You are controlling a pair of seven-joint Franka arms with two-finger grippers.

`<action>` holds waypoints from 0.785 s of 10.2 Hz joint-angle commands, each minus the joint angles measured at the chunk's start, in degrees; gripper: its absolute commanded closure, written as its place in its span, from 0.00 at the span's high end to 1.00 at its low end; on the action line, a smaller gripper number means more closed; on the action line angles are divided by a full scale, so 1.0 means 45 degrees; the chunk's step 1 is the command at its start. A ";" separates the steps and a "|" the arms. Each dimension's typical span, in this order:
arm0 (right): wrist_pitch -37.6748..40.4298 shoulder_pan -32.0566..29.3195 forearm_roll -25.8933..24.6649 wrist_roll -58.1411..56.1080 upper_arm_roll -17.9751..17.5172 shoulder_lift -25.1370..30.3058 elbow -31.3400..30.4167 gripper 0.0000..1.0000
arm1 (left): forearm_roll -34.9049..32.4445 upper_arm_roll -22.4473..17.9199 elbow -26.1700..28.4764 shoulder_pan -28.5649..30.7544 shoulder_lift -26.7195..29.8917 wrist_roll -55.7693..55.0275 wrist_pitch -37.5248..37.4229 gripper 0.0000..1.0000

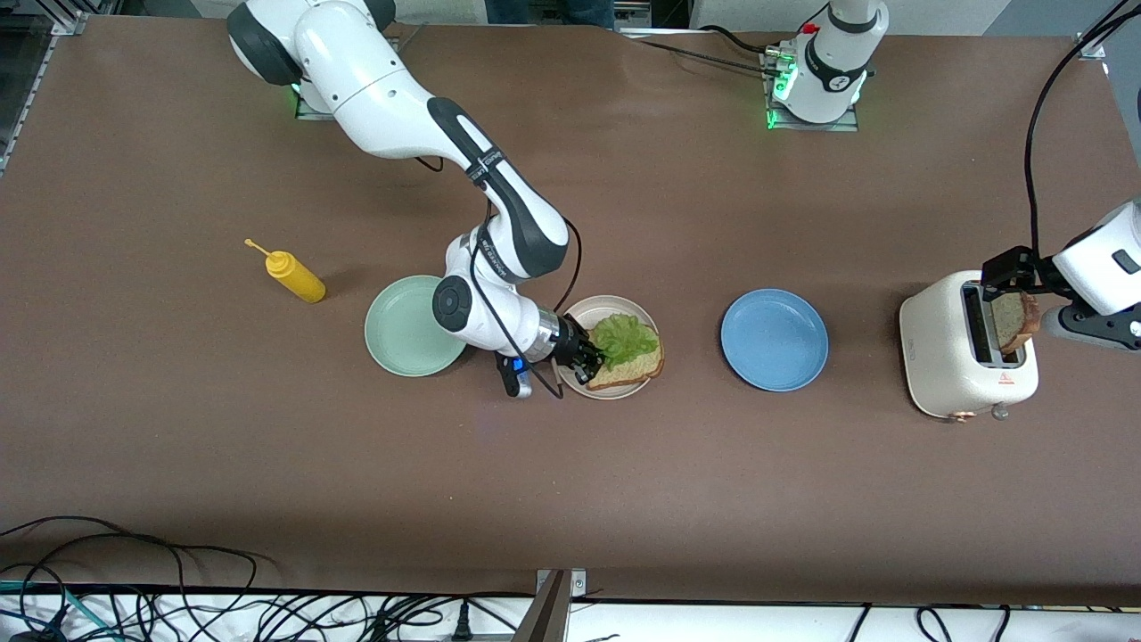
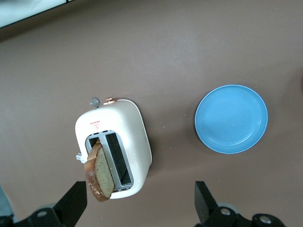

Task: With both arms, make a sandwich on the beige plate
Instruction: 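Lower the lettuce onto the bread and open the right gripper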

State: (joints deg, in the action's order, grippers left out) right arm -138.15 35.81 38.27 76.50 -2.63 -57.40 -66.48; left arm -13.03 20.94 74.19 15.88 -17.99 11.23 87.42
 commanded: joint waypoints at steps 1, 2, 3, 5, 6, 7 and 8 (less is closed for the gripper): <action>0.0153 -0.0009 0.0227 0.0031 -0.0060 -0.0097 0.0241 0.19 | 0.0357 0.0054 0.0076 0.0084 0.0150 -0.0153 -0.0130 1.00; 0.0153 -0.0009 0.0188 0.0070 -0.0060 -0.0097 0.0241 0.27 | 0.0357 0.0054 0.0076 0.0084 0.0169 -0.0153 -0.0130 1.00; 0.0134 -0.0009 0.0188 0.0128 -0.0060 -0.0097 0.0260 0.56 | 0.0357 0.0054 0.0057 0.0084 0.0150 -0.0134 -0.0130 1.00; 0.0134 0.0146 0.0168 0.0187 -0.0060 -0.0097 0.0261 0.90 | 0.0357 0.0054 0.0076 0.0084 0.0150 -0.0095 -0.0110 1.00; 0.0134 0.0167 0.0168 0.0168 -0.0041 -0.0097 0.0261 1.00 | 0.0357 0.0054 0.0057 0.0084 0.0150 -0.0133 -0.0130 1.00; 0.0153 0.0128 0.0149 0.0148 -0.0002 -0.0058 0.0280 1.00 | 0.0357 0.0054 0.0057 0.0084 0.0150 -0.0133 -0.0110 1.00; 0.0173 0.0070 0.0149 0.0148 0.0018 0.0020 0.0300 1.00 | 0.0357 0.0054 0.0057 0.0084 0.0150 -0.0133 -0.0130 1.00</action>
State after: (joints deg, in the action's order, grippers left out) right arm -138.07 36.28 38.27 76.62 -2.68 -57.39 -66.33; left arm -12.76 20.94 74.19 15.88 -17.99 11.17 87.42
